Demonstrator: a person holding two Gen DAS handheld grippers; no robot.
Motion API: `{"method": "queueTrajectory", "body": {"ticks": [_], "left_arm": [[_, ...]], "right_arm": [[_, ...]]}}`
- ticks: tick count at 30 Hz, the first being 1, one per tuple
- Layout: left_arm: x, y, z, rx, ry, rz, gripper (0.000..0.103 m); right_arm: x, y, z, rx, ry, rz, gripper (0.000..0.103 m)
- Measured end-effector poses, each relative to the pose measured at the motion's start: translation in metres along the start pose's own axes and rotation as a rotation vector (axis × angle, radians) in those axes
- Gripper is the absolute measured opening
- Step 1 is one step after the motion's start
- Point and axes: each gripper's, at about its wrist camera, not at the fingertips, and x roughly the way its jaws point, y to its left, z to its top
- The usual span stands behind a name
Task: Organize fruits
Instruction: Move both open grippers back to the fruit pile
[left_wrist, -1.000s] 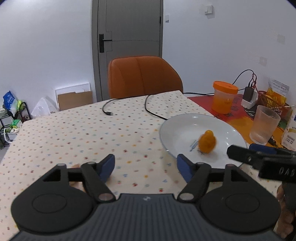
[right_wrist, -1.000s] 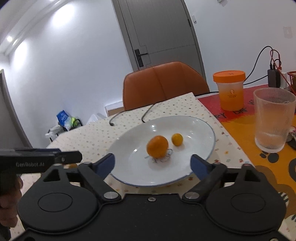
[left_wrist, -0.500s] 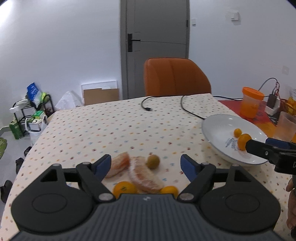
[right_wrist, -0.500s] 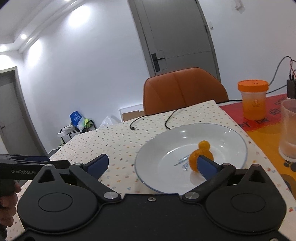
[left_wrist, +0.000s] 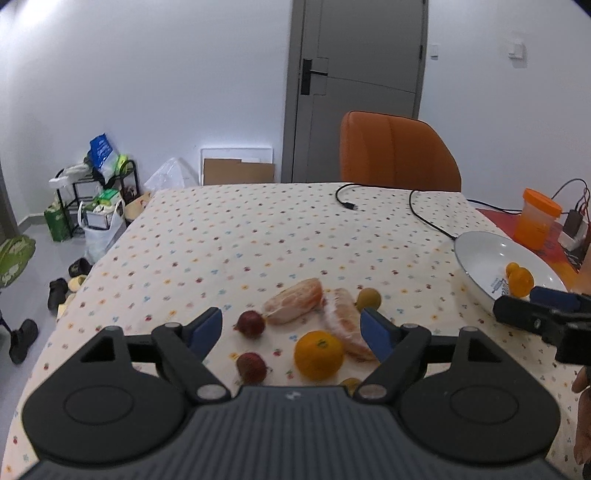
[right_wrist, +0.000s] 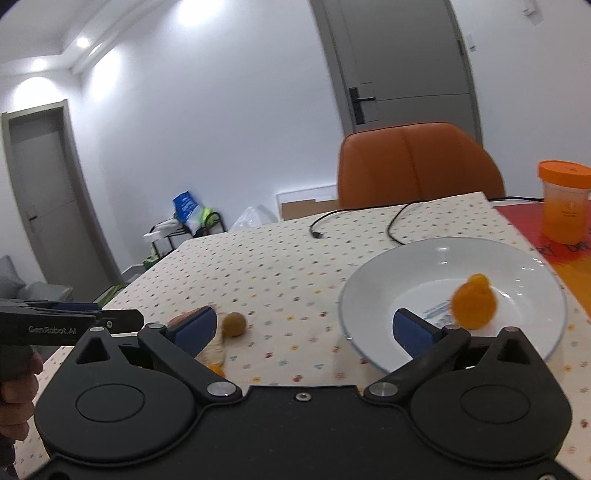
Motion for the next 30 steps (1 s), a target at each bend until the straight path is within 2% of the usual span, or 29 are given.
{"method": "queueTrajectory", "body": {"ticks": [10,13,17,24,26,30], "left_arm": [[0.0,0.023,-0.013,-0.047,0.01,0.04,0.078],[0.0,0.031,-0.017,-0.075,0.011,0.048,0.077],[0.001,0.039,-0.02,-0.089,0.008,0.05,0.069],[0.007,0.051,-0.025,-0.121,0.016,0.03,0.054],[0.008,0.052,-0.026,-0.12,0.017,0.014,0.053],[0.012,0.051,-0.029,-0.11,0.019,-0.023,0.049]], "right_arm": [[0.016,0.026,-0.003,-0.053,0.072,0.106,0.103],[0.019,0.032,-0.005,-0.063,0.086,0.109,0.101],[0.024,0.037,-0.008,-0.055,0.126,0.126,0.081],[0.028,0.051,-0.013,-0.068,0.149,0.148,0.072],[0.031,0.056,-0.013,-0.074,0.159,0.151,0.064],[0.036,0.065,-0.015,-0.07,0.181,0.147,0.055]]}}
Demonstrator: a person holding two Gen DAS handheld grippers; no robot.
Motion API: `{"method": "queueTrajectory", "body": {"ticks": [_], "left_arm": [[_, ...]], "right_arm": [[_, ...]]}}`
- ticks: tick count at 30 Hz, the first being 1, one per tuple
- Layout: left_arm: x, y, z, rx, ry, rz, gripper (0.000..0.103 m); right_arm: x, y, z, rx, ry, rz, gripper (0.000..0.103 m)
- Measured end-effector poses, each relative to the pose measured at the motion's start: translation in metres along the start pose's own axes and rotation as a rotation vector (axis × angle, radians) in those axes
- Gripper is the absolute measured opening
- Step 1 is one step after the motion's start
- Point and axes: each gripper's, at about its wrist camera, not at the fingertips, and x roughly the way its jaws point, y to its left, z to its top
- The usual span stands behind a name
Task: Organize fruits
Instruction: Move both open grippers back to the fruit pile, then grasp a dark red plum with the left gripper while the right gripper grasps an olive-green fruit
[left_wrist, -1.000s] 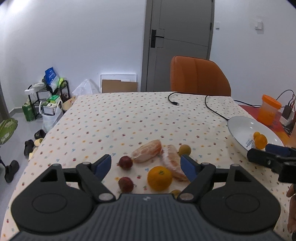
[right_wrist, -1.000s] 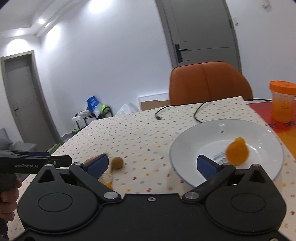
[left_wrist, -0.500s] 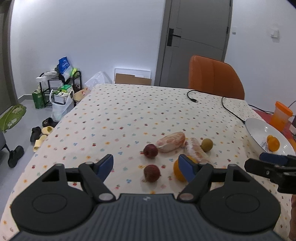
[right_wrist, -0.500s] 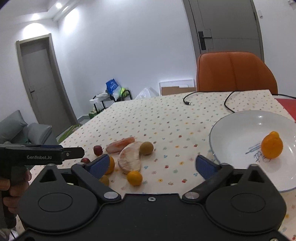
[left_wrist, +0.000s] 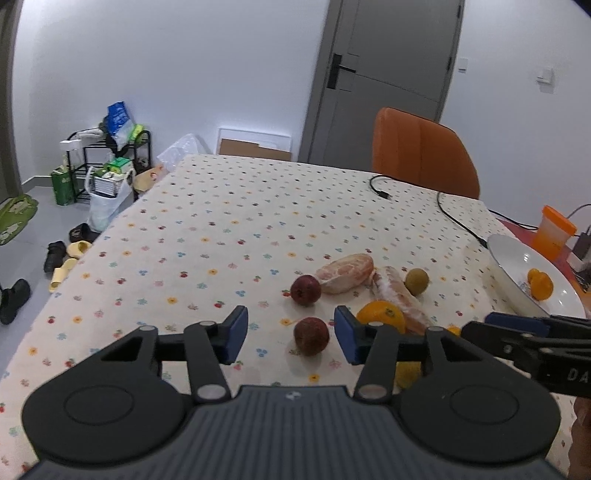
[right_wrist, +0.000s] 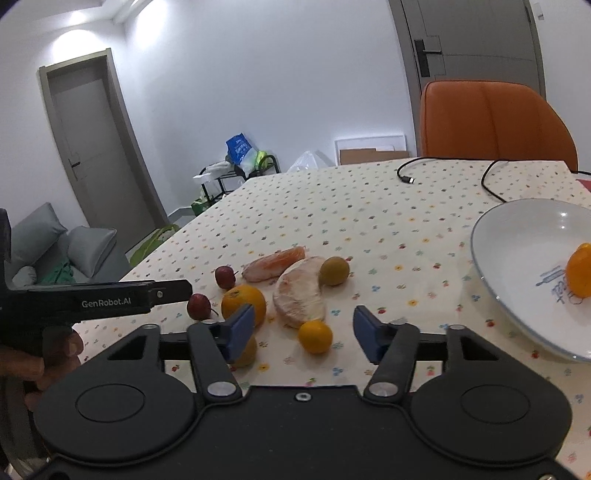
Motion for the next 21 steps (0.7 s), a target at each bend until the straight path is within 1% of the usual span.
{"method": "queueTrajectory", "body": {"ticks": [2,6,7,8,9,10,13,16,21], "left_arm": [[0.003,-0.001,-0.001,0.007,0.007,-0.02,0.046],[0.01,-0.002,-0.004,0.018,0.023,-0.051,0.043],[0.012,-0.001,-0.005,0.018,0.029,-0.055,0.037],[0.014,-0.001,-0.006,0.017,0.035,-0.059,0.029],[0.016,0.0,-0.007,0.015,0.043,-0.066,0.026],[0.016,0.002,-0.007,0.012,0.046,-0.071,0.021],[0.011,0.005,-0.007,0.008,0.032,-0.076,0.021],[0.005,0.01,-0.006,-0.009,0.022,-0.081,0.021],[-0.005,0.018,-0.007,-0.021,0.011,-0.052,0.021]], "right_arm": [[0.002,0.004,-0.001,-0.002,0.005,-0.006,0.049],[0.003,0.013,-0.004,-0.005,0.013,-0.018,0.047],[0.003,0.015,-0.005,-0.007,0.017,-0.023,0.047],[0.003,0.017,-0.006,-0.008,0.02,-0.027,0.046],[0.004,0.019,-0.007,-0.009,0.023,-0.031,0.046],[0.003,0.021,-0.008,-0.009,0.027,-0.036,0.044],[0.004,0.025,-0.012,-0.006,0.042,-0.037,0.043],[0.006,0.03,-0.014,-0.009,0.053,-0.028,0.038],[0.013,0.04,-0.016,-0.025,0.065,-0.006,0.038]]}}
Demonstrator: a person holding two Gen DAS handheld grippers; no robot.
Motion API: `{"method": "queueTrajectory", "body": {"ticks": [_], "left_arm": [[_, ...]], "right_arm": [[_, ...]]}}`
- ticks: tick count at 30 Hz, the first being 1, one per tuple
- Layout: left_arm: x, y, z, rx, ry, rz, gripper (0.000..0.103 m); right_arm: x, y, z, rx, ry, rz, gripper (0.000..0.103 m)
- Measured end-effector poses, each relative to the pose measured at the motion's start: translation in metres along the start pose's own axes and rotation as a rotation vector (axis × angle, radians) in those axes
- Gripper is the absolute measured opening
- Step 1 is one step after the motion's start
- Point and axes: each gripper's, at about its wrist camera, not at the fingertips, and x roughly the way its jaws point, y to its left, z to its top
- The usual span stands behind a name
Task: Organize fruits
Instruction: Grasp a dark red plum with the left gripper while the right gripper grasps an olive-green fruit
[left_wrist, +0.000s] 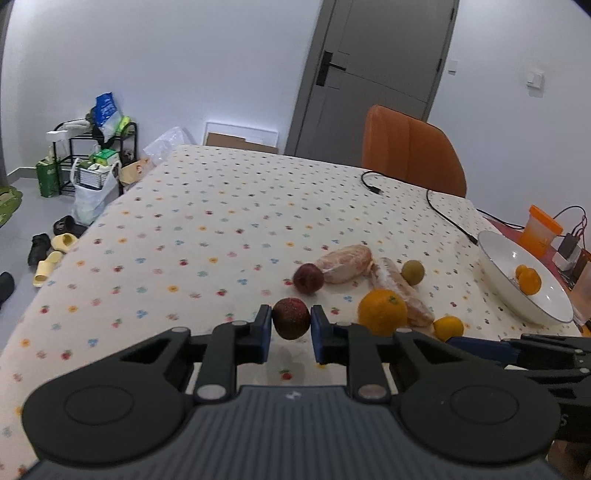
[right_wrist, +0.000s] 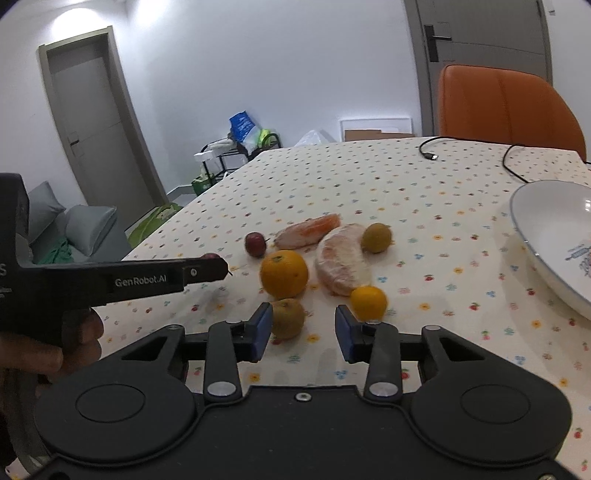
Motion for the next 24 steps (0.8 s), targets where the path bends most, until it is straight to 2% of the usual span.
{"method": "queueTrajectory", "body": {"ticks": [3,4,6,14,24], "left_arm": [[-0.004,0.004,-0.001,-0.008,0.002,0.018,0.021],[-0.005,0.005,-0.001,-0.012,0.002,0.022,0.021],[-0.006,0.006,-0.001,-0.012,0.002,0.027,0.021],[-0.003,-0.011,0.005,0.033,-0.002,0.009,0.021],[0.006,-0.059,0.011,0.104,-0.003,-0.069,0.021]], "right_arm": [[0.005,0.003,0.0,-0.005,0.007,0.01,0.038],[0.008,0.003,0.0,-0.008,0.01,0.013,0.035],[0.013,0.005,-0.002,-0.021,0.018,0.022,0.024],[0.007,-0.001,-0.002,-0.009,-0.013,0.029,0.023],[-0.022,-0.029,0.002,0.022,-0.066,-0.006,0.023]]}}
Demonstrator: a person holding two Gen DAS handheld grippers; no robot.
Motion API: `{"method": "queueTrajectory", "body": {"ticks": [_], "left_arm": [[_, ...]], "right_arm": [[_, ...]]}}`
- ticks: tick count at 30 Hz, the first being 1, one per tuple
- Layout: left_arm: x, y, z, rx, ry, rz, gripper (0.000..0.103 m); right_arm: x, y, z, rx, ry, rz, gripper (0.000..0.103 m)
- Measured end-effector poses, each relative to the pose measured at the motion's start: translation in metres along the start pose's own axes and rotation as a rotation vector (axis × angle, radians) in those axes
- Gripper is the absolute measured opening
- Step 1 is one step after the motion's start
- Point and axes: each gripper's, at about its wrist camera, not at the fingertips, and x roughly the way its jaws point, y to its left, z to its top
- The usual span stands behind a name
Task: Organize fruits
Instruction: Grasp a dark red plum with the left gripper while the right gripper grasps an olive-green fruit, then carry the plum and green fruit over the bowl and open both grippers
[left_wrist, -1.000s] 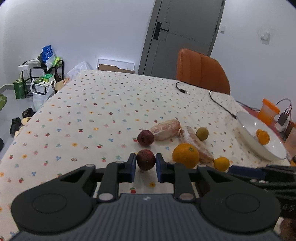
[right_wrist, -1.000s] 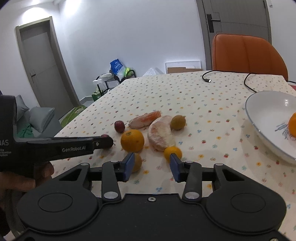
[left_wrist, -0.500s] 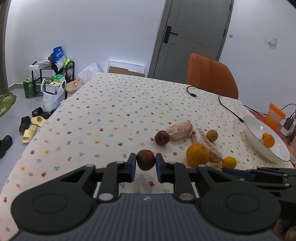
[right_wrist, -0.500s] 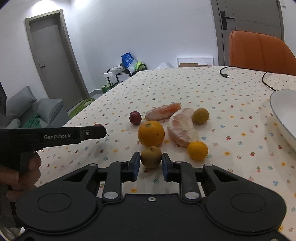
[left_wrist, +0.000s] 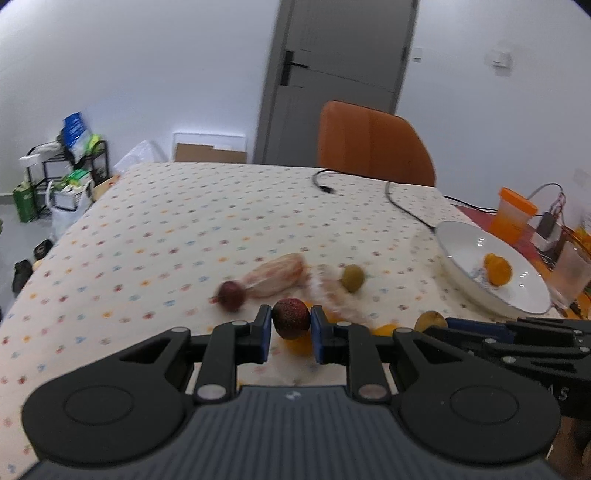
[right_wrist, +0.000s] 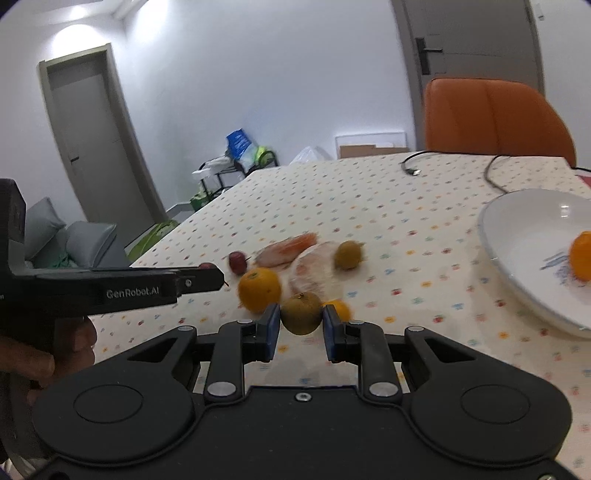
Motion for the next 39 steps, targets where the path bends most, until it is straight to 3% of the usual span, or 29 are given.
{"method": "queueTrajectory", "body": {"ticks": [13,33,39], "left_arm": [[0.02,-0.069,0.007,0.099,0.013,-0.094,0.021],[0.046,-0.14,0.017,0.219,0.025,-0.14,0.021],[0.052,-0.164,0.018,0.261,0.024,-0.167,0.021]], "right_arm": [[-0.04,-0.061,0.004,0.079,-0.075,-0.116,0.023],[-0.078,-0.137,-0.008,0.203,-0.161,-0.217,0.023],[-0.089,-0.152,-0.014,0.226,-0.205,-0.233,0.029]]}}
